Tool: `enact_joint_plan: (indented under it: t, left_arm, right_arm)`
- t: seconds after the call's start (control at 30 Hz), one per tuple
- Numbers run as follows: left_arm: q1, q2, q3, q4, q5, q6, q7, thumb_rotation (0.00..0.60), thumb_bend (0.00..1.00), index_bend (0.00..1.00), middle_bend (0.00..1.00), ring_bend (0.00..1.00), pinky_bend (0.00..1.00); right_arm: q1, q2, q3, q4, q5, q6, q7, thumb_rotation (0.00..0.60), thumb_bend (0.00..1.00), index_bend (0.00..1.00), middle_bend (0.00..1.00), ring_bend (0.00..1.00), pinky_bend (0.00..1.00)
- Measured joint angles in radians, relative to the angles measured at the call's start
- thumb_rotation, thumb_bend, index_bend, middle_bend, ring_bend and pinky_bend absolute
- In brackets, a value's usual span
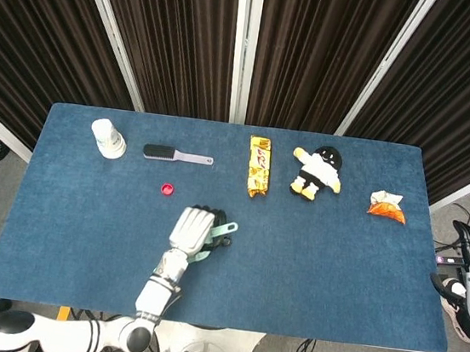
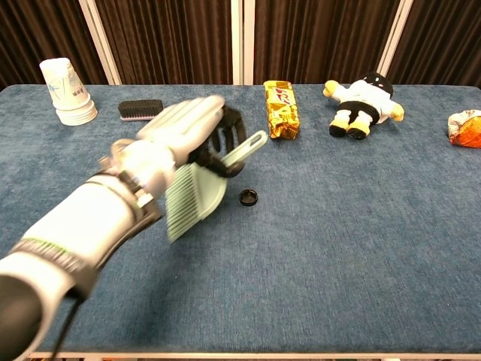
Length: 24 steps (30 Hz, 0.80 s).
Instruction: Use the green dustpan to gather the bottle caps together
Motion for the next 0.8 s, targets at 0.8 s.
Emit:
enact_joint_plan:
  t: [0.8]
  left_arm:
    - [-0.082, 0.055, -0.032, -0.088, -0.069, 0.038, 0.003, 0.6, 0.37, 0.57, 0.63, 0.47, 0.48]
  right_arm:
    - [-0.012, 0.002, -0.004, -0.011, -0.013, 0.016, 0.011, 0.6, 0.12, 0.02, 0.12, 0.0, 0.03]
